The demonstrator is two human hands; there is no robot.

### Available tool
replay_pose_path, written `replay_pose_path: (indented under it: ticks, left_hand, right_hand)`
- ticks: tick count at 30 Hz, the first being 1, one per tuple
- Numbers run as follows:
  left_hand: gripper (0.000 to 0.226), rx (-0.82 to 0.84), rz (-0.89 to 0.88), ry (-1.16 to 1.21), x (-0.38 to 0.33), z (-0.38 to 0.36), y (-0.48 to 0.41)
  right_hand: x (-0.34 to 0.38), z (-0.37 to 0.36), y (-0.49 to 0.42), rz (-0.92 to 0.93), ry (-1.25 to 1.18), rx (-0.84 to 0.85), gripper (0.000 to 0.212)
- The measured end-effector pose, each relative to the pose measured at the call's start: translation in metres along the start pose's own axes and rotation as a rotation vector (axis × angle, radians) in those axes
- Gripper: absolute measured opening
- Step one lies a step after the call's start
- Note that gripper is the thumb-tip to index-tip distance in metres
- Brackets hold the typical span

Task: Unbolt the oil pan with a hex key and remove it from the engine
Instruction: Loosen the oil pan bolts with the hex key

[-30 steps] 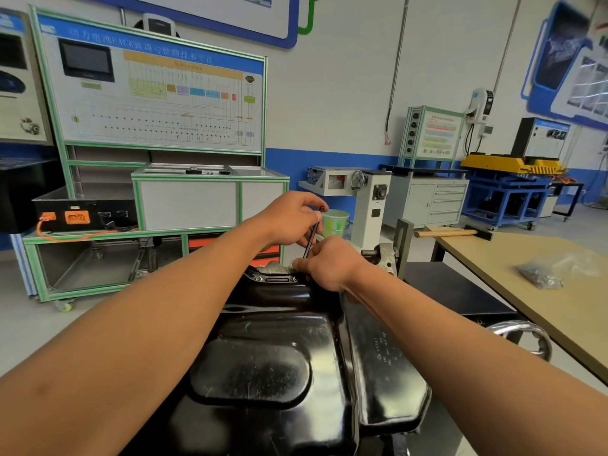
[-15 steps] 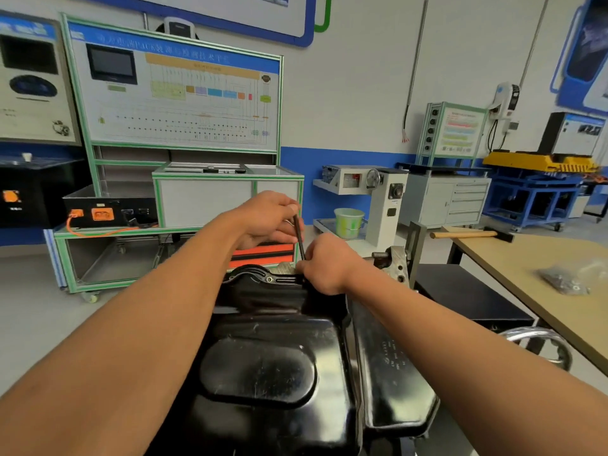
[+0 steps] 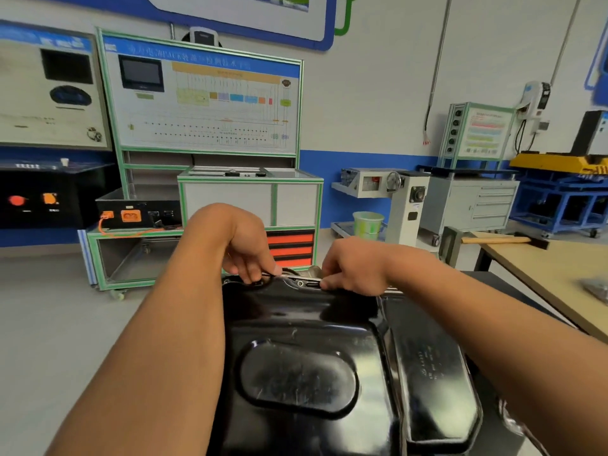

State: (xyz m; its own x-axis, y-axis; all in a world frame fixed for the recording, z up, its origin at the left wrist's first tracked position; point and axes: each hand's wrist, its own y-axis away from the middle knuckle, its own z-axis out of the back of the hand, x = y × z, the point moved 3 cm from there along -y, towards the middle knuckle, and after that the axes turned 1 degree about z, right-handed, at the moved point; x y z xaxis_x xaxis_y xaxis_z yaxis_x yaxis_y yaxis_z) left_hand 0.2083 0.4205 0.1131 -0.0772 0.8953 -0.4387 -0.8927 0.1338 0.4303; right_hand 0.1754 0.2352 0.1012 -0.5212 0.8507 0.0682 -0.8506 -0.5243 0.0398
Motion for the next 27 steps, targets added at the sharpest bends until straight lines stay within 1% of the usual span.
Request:
replay_pose_path:
  ticks: [3,7,11,13,16,18,20,23,25,27]
  left_hand:
    - [0.020,-0.015,-0.011,-0.011,0.003,0.004,0.004]
    - [0.025,-0.042,-0.027,-0.021,0.006,0.008,0.004]
    - [0.017,-0.057,-0.031,0.001,0.007,0.012,0.000]
    - [0.011,-0.033,-0.026,0.020,0.008,0.014,-0.002]
    - [0.003,-0.005,-0.061,0.024,0.008,0.012,-0.003]
    - [0.003,-0.042,-0.130,0.043,0.006,0.012,-0.005]
    - [0.005,-0.089,-0.194,0.074,0.004,0.013,-0.006]
    - [0.005,-0.115,-0.221,0.110,0.005,0.016,-0.006]
    - [0.006,-0.102,-0.199,0.099,0.007,0.016,-0.007]
    - [0.008,-0.087,-0.149,0.064,0.009,0.015,-0.008]
  right_hand:
    - [0.001,0.001,0.002,0.047,0.032,0.025,0.023]
    - [0.001,0.001,-0.001,0.076,0.089,0.047,0.023]
    - [-0.001,0.002,-0.007,0.095,0.132,0.090,0.023]
    - [-0.002,0.002,-0.008,0.115,0.120,0.097,0.028]
    - [-0.007,-0.001,-0.006,0.162,-0.020,0.026,0.035]
    - [-0.016,-0.006,-0.003,0.160,-0.191,-0.053,0.033]
    - [-0.024,-0.012,0.002,0.119,-0.335,-0.075,0.032]
    - [-0.023,-0.013,0.003,0.096,-0.346,-0.057,0.040]
    - [-0.018,-0.010,0.004,0.112,-0.323,-0.061,0.043]
    - [-0.013,-0.008,0.006,0.138,-0.371,-0.078,0.041]
